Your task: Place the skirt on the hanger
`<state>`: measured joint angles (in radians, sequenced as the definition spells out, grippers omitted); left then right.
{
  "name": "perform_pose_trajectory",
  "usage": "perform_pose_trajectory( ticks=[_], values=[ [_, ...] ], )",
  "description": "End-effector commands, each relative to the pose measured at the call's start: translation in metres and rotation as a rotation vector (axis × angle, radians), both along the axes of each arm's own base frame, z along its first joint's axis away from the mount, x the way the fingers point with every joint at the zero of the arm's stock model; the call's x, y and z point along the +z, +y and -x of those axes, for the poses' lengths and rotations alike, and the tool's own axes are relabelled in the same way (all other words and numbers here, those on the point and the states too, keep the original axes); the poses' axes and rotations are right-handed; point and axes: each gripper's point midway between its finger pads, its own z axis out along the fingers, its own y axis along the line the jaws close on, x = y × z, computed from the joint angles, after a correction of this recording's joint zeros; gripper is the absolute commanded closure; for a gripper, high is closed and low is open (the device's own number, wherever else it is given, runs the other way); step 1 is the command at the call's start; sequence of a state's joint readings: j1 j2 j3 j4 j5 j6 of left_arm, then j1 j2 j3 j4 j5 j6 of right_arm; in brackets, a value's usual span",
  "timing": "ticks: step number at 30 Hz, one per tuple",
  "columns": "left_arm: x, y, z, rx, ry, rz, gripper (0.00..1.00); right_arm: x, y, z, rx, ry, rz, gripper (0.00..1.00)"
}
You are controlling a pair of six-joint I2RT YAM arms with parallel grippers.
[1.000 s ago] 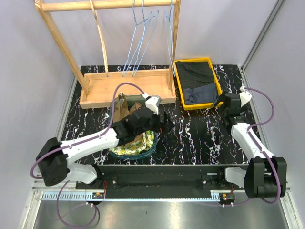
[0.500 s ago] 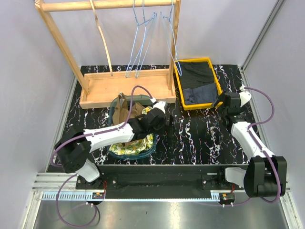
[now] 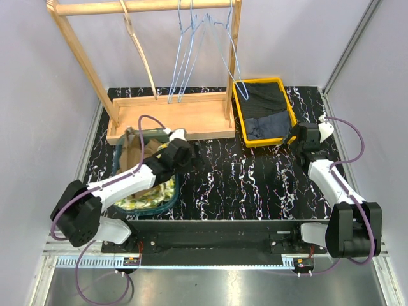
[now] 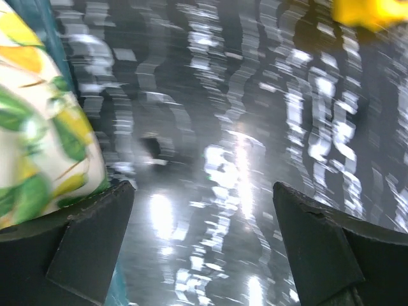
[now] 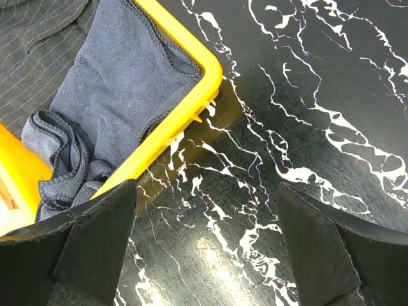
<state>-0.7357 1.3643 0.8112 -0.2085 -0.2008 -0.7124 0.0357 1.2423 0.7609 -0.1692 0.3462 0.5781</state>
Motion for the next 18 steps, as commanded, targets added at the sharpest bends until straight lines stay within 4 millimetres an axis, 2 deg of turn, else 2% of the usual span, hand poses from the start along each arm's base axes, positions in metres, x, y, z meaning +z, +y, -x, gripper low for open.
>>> perform_pose_trajectory(
  ticks=[1, 5, 9, 12, 16, 17, 18],
  values=[
    [-0.035, 0.071, 0.004, 0.133, 0.084, -0.170, 0.01, 0.019, 0.000, -0.011, -0.005, -0.050, -0.002, 0.04],
    [-0.042, 0.106, 0.002, 0.197, 0.103, -0.229, 0.01, 0.019, -0.002, -0.011, -0.003, -0.047, 0.008, 0.04],
    [-0.042, 0.150, 0.001, 0.280, 0.124, -0.300, 0.01, 0.019, -0.002, -0.013, -0.004, -0.046, 0.009, 0.03],
    [-0.031, 0.156, -0.002, 0.283, 0.098, -0.289, 0.01, 0.017, 0.001, -0.015, 0.002, -0.042, -0.005, 0.04],
    [0.010, 0.149, -0.011, 0.257, 0.025, -0.243, 0.01, 0.014, 0.003, -0.016, 0.006, -0.027, -0.018, 0.03],
    [0.030, 0.146, -0.018, 0.259, -0.015, -0.227, 0.01, 0.015, 0.003, -0.016, 0.005, -0.023, -0.019, 0.03],
    [0.044, 0.149, -0.016, 0.249, -0.042, -0.231, 0.01, 0.014, 0.003, -0.017, 0.007, -0.018, -0.018, 0.04]
  ],
)
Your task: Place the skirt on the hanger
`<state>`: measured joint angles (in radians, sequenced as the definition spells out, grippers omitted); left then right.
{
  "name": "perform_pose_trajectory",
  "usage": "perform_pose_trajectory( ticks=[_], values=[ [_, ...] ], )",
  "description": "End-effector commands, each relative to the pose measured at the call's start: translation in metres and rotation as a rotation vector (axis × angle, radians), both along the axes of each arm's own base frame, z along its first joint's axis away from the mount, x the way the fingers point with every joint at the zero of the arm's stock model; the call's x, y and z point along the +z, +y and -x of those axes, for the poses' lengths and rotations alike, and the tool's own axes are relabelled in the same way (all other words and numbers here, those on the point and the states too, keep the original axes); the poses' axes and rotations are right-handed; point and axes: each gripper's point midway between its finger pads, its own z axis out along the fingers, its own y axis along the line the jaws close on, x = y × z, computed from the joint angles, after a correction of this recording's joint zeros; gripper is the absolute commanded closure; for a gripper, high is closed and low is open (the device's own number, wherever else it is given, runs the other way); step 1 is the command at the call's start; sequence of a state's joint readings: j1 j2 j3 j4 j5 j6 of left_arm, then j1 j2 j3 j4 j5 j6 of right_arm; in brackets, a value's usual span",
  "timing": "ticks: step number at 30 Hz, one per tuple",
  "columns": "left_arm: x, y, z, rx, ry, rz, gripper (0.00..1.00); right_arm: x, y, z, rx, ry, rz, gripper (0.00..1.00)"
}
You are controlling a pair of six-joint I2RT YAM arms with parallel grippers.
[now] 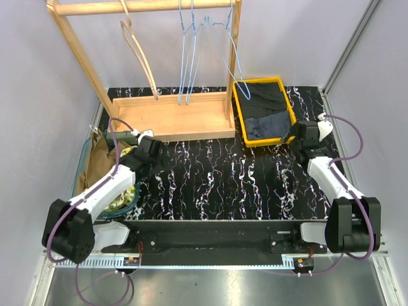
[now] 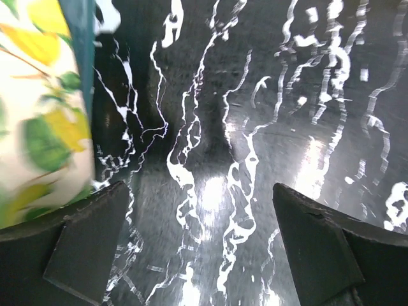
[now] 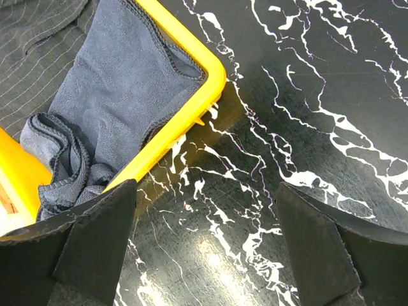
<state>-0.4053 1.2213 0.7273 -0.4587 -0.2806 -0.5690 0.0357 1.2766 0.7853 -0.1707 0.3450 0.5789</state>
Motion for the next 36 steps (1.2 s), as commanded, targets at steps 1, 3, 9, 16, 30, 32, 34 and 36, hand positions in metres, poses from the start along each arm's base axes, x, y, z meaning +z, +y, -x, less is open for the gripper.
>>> perform_pose_trajectory(
  ticks=[1, 3, 9, 16, 30, 32, 34, 36],
  values=[
    [0.080, 0.003, -0.018, -0.032, -0.177, -0.014, 0.01, 0.016, 0.003, -0.011, 0.006, -0.026, -0.015, 0.03],
    [0.117, 0.011, -0.018, -0.028, -0.252, -0.025, 0.01, 0.016, 0.003, -0.012, 0.009, -0.017, -0.014, 0.03],
    [0.172, 0.077, -0.002, 0.138, -0.331, -0.108, 0.01, 0.017, 0.010, -0.016, 0.039, -0.008, -0.040, 0.03],
    [0.143, 0.148, 0.020, 0.393, -0.239, -0.058, 0.01, 0.021, 0.018, -0.019, 0.087, -0.014, -0.062, 0.03],
    [0.082, 0.233, 0.061, 0.833, -0.119, -0.125, 0.01, 0.027, 0.020, -0.022, 0.115, -0.018, -0.050, 0.03],
    [0.069, 0.232, 0.058, 0.823, -0.085, -0.091, 0.01, 0.030, 0.020, -0.022, 0.114, -0.020, -0.043, 0.03],
    [0.065, 0.227, 0.053, 0.792, -0.082, -0.050, 0.06, 0.031, 0.018, -0.021, 0.110, -0.017, -0.036, 0.03],
    [0.062, 0.228, 0.052, 0.783, -0.068, -0.050, 0.11, 0.031, 0.016, -0.020, 0.099, -0.018, -0.030, 0.03]
  ],
)
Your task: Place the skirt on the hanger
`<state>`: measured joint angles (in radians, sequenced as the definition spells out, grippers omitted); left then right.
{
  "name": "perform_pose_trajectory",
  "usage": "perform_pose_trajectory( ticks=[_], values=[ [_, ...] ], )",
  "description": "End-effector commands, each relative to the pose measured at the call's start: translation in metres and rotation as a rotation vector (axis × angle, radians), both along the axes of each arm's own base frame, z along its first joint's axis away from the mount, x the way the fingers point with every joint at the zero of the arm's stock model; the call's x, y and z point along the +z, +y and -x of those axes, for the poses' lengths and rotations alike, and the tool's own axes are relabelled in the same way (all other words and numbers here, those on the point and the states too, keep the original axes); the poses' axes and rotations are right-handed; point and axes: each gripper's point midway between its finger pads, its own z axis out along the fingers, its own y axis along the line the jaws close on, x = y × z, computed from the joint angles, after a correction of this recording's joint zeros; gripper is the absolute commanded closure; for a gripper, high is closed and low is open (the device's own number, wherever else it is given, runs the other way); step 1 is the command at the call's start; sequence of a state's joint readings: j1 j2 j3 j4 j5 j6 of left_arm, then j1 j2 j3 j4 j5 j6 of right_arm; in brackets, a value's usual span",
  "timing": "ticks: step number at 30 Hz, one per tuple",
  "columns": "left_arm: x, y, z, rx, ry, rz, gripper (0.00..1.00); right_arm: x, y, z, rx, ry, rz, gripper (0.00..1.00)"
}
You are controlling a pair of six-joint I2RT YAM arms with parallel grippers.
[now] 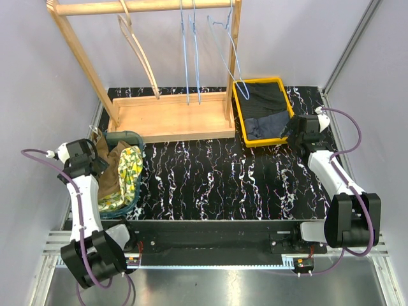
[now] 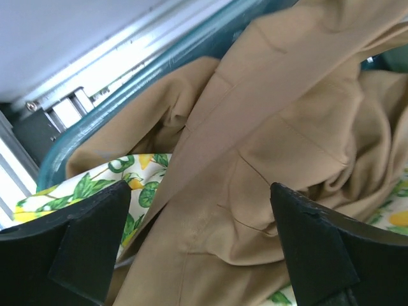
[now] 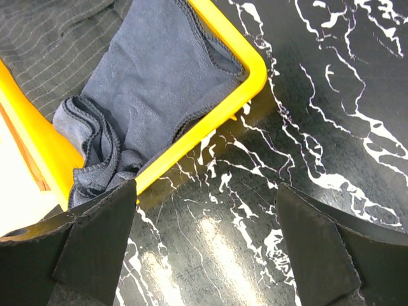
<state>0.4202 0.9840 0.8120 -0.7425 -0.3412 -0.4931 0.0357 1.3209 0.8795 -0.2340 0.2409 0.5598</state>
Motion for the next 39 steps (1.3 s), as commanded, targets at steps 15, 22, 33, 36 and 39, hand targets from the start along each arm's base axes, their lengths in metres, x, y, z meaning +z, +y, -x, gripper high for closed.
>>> perform_pose_trajectory(
  ticks=[15, 22, 33, 36, 39],
  values=[
    [0.071, 0.004, -0.023, -0.032, -0.219, -0.029, 1.00, 0.022, 0.001, -0.008, 0.005, -0.041, -0.005, 0.03],
    [0.167, -0.008, -0.021, -0.124, -0.374, -0.101, 1.00, 0.029, 0.002, -0.011, 0.005, -0.055, -0.013, 0.04],
    [0.338, -0.100, -0.022, -0.598, -0.828, -0.138, 1.00, 0.029, 0.006, -0.014, 0.011, -0.048, -0.038, 0.05],
    [0.381, -0.100, -0.015, -0.610, -0.902, -0.230, 1.00, 0.028, 0.008, -0.014, 0.020, -0.045, -0.047, 0.05],
    [0.411, -0.096, -0.013, -0.595, -0.941, -0.285, 1.00, 0.029, 0.011, -0.015, 0.027, -0.049, -0.060, 0.05]
  ],
)
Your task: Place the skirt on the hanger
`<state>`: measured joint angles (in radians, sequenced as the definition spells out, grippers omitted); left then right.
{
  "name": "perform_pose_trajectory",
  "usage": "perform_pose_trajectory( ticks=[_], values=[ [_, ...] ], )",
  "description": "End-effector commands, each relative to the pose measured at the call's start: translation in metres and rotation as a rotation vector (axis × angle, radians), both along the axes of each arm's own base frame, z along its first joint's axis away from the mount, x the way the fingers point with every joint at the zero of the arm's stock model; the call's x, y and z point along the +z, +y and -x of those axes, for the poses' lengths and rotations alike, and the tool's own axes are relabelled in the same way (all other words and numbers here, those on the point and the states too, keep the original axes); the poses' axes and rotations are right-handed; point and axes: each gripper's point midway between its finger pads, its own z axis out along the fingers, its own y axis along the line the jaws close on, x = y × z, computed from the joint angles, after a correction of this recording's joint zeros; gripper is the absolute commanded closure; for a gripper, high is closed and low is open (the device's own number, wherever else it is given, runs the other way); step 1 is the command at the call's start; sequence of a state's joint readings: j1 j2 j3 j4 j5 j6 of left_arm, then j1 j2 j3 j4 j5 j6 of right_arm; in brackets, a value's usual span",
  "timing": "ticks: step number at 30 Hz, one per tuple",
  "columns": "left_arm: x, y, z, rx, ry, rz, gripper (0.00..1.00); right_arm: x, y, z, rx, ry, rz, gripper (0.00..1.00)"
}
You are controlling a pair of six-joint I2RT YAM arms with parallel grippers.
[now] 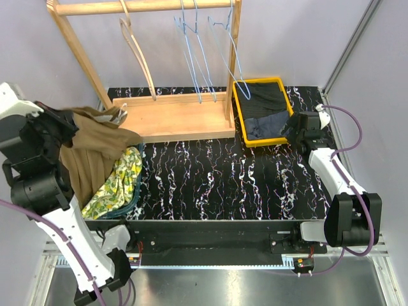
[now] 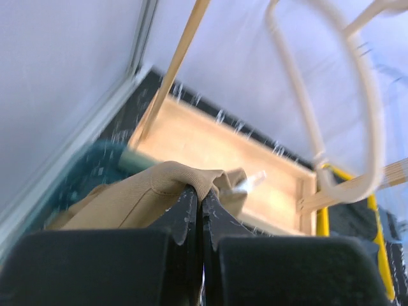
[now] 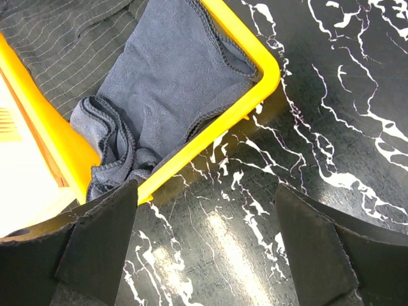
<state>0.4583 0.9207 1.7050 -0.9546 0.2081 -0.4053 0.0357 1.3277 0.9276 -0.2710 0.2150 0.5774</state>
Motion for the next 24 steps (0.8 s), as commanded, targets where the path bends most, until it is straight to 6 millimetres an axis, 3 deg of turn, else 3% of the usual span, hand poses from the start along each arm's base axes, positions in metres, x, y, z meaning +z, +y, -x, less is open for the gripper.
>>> perform_pose_trajectory(
  ticks=[1, 6, 8, 11, 18, 19, 20, 21, 24],
  values=[
    [0.099, -0.014, 0.007, -0.062, -0.271, -0.159, 1.00, 0.018, 0.006, -0.010, 0.017, -0.044, -0.030, 0.05],
    [0.136, -0.030, 0.009, -0.138, -0.362, -0.165, 1.00, 0.026, 0.006, -0.012, 0.018, -0.058, -0.035, 0.06],
    [0.156, -0.051, 0.019, -0.225, -0.418, -0.181, 1.00, 0.031, 0.006, -0.012, 0.019, -0.068, -0.032, 0.06],
    [0.167, -0.075, 0.032, -0.328, -0.459, -0.189, 1.00, 0.040, 0.004, -0.012, 0.011, -0.085, -0.023, 0.06],
    [0.146, -0.129, 0.050, -0.657, -0.455, -0.193, 1.00, 0.052, 0.005, -0.009, 0.027, -0.102, -0.018, 0.04],
    [0.128, -0.135, 0.044, -0.737, -0.417, -0.127, 1.00, 0.056, 0.006, -0.008, 0.040, -0.101, -0.011, 0.02],
    [0.136, -0.147, 0.057, -0.784, -0.472, -0.132, 1.00, 0.060, 0.008, -0.007, 0.064, -0.103, -0.009, 0.01],
    [0.124, -0.150, 0.053, -0.839, -0.449, -0.099, 1.00, 0.064, 0.008, -0.006, 0.079, -0.100, 0.006, 0.00],
    [0.124, -0.159, 0.059, -0.903, -0.465, -0.075, 1.00, 0.083, 0.013, -0.004, 0.122, -0.112, 0.016, 0.00]
  ],
)
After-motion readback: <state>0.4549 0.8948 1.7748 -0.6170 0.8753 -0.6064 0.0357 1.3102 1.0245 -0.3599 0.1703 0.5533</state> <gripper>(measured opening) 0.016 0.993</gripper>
